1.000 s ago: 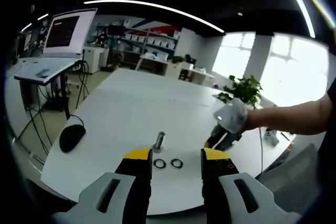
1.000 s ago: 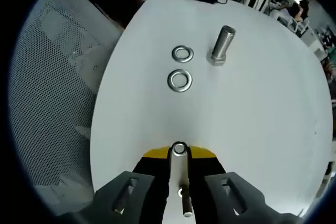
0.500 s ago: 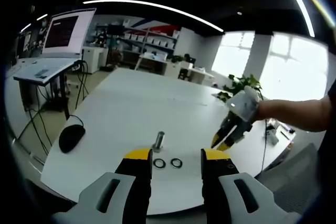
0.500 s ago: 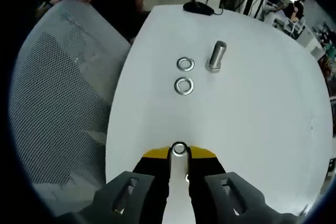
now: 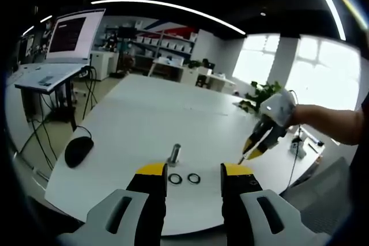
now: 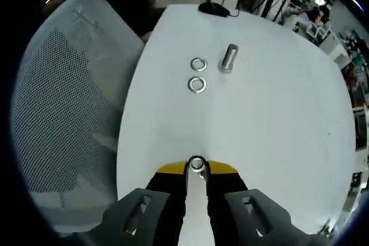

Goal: Place the washer onto the threaded stud by aligning its center hole with the stud, sliding it down to the base, and recovering from edge contact or off-axis alignment until the washer reaches the visible bottom stop.

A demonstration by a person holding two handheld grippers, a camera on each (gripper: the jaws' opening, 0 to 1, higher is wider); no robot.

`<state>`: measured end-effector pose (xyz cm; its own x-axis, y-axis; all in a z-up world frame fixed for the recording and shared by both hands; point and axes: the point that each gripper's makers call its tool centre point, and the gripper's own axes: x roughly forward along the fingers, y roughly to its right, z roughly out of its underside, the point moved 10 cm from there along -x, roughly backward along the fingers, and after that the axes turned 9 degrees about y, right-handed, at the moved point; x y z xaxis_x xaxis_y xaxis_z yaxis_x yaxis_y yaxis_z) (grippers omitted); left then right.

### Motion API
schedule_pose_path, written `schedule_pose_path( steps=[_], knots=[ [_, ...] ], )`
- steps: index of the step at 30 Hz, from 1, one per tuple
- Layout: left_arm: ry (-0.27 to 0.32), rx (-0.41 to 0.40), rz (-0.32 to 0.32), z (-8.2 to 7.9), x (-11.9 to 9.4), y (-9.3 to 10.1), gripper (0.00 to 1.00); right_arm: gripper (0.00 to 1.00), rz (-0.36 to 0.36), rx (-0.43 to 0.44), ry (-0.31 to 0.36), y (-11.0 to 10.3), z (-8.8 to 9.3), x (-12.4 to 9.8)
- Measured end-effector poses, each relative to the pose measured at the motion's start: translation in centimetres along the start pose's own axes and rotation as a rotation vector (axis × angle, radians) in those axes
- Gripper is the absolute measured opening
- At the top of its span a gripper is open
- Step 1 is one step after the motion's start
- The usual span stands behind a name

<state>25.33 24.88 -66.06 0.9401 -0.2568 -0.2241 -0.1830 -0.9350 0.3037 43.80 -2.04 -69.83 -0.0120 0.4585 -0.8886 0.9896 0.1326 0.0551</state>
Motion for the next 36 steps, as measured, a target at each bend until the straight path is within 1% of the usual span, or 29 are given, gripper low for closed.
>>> schedule_pose_path(
  steps=[8, 12, 21, 27, 36],
  knots=[
    [0.000, -0.001, -0.002, 0.0, 0.0, 0.0, 0.35, 0.13, 0.024, -0.029, -0.053, -0.1, 0.7, -0.7],
    [-0.001, 0.000, -0.001, 0.0, 0.0, 0.0, 0.35, 0.13, 0.030, -0.031, -0.059, 0.1, 0.8, -0.8],
    [-0.002, -0.001, -0.001, 0.0, 0.0, 0.0, 0.35, 0.13, 0.024, -0.017, -0.078, 1.1, 1.2, 0.2],
    [0.000, -0.003, -0.002, 0.0, 0.0, 0.0, 0.35, 0.13, 0.011, -0.015, -0.099, 1.2, 1.4, 0.6],
    [-0.001, -0.003, 0.000, 0.0, 0.0, 0.0, 0.35, 0.13, 0.002, -0.013, -0.114, 1.3, 1.6, 1.0]
  ],
)
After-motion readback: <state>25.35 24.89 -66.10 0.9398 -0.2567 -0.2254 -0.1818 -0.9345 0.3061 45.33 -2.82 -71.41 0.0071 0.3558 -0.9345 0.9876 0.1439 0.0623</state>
